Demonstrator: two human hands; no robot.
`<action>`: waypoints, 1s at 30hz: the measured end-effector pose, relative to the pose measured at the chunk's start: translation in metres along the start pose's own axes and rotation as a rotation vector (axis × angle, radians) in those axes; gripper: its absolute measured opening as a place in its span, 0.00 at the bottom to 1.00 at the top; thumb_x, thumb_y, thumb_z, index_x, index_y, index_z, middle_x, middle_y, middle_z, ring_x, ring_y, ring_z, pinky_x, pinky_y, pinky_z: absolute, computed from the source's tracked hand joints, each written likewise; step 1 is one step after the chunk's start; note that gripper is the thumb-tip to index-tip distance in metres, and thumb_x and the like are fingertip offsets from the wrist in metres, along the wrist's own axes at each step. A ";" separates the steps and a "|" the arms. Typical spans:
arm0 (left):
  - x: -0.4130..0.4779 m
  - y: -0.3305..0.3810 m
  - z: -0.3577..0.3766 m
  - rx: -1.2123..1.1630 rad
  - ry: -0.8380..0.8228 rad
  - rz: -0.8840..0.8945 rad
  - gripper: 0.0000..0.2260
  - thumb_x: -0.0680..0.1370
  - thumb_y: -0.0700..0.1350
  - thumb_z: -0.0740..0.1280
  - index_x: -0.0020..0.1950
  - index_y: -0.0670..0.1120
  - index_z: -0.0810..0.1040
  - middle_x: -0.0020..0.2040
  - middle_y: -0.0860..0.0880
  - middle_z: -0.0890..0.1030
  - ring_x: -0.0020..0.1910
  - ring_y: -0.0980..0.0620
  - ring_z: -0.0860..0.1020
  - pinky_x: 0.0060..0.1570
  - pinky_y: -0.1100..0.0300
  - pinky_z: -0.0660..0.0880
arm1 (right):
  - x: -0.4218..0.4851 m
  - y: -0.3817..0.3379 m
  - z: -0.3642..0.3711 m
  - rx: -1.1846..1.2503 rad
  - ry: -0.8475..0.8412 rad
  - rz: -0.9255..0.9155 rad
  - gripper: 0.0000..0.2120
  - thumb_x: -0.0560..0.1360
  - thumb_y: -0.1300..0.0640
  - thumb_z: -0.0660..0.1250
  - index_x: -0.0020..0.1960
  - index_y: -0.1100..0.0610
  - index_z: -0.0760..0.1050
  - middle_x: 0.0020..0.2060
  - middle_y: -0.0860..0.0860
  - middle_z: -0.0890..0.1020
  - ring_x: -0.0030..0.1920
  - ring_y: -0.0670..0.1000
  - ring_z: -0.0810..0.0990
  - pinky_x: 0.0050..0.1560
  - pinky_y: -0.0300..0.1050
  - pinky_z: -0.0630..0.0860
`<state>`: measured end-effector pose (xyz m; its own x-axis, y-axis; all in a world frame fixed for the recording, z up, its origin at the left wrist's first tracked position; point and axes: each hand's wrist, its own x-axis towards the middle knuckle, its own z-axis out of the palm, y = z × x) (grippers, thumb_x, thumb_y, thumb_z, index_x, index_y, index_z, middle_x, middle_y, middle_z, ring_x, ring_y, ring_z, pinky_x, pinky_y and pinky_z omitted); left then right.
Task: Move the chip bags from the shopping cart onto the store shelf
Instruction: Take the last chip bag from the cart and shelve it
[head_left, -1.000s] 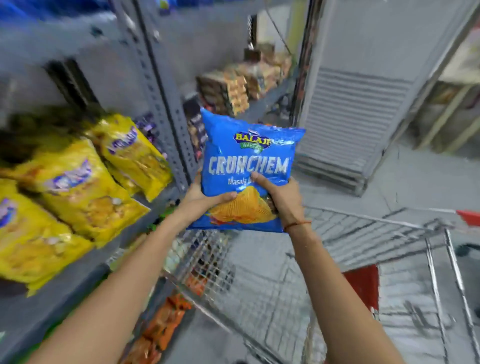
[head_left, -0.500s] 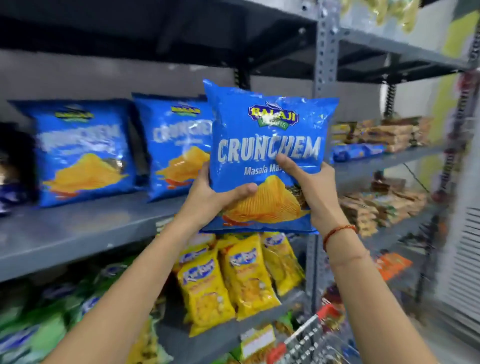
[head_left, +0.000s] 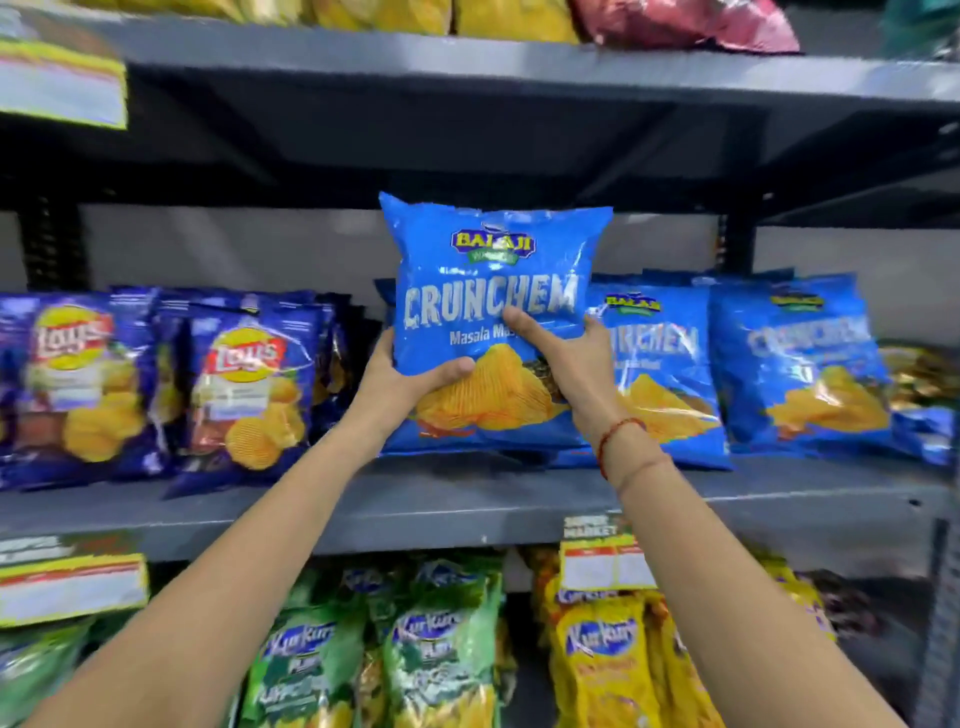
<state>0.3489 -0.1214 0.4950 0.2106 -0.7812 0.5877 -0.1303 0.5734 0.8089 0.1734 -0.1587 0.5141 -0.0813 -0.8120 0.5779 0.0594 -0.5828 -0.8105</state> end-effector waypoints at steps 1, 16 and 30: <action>0.004 -0.006 -0.007 0.014 0.019 -0.016 0.33 0.59 0.47 0.80 0.61 0.49 0.71 0.58 0.51 0.80 0.51 0.60 0.79 0.38 0.70 0.78 | 0.004 0.008 0.008 0.002 -0.013 0.007 0.40 0.56 0.36 0.78 0.61 0.54 0.73 0.56 0.43 0.79 0.56 0.42 0.78 0.57 0.39 0.75; 0.020 -0.057 -0.034 0.032 0.057 -0.280 0.29 0.64 0.49 0.77 0.61 0.51 0.69 0.51 0.52 0.81 0.48 0.52 0.81 0.36 0.62 0.78 | 0.013 0.063 0.050 -0.161 0.018 0.126 0.51 0.58 0.31 0.74 0.71 0.59 0.66 0.67 0.55 0.75 0.69 0.58 0.69 0.66 0.54 0.69; -0.067 -0.025 -0.068 0.899 0.173 0.221 0.33 0.73 0.59 0.66 0.73 0.50 0.59 0.69 0.48 0.67 0.68 0.50 0.64 0.65 0.52 0.65 | -0.017 0.034 0.083 -0.308 0.221 -0.484 0.27 0.73 0.49 0.70 0.67 0.59 0.68 0.62 0.58 0.72 0.61 0.57 0.73 0.60 0.46 0.69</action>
<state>0.4041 -0.0669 0.4340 0.2234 -0.5887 0.7769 -0.8682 0.2421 0.4332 0.2591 -0.1668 0.4849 -0.2340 -0.4128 0.8803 -0.3236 -0.8207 -0.4709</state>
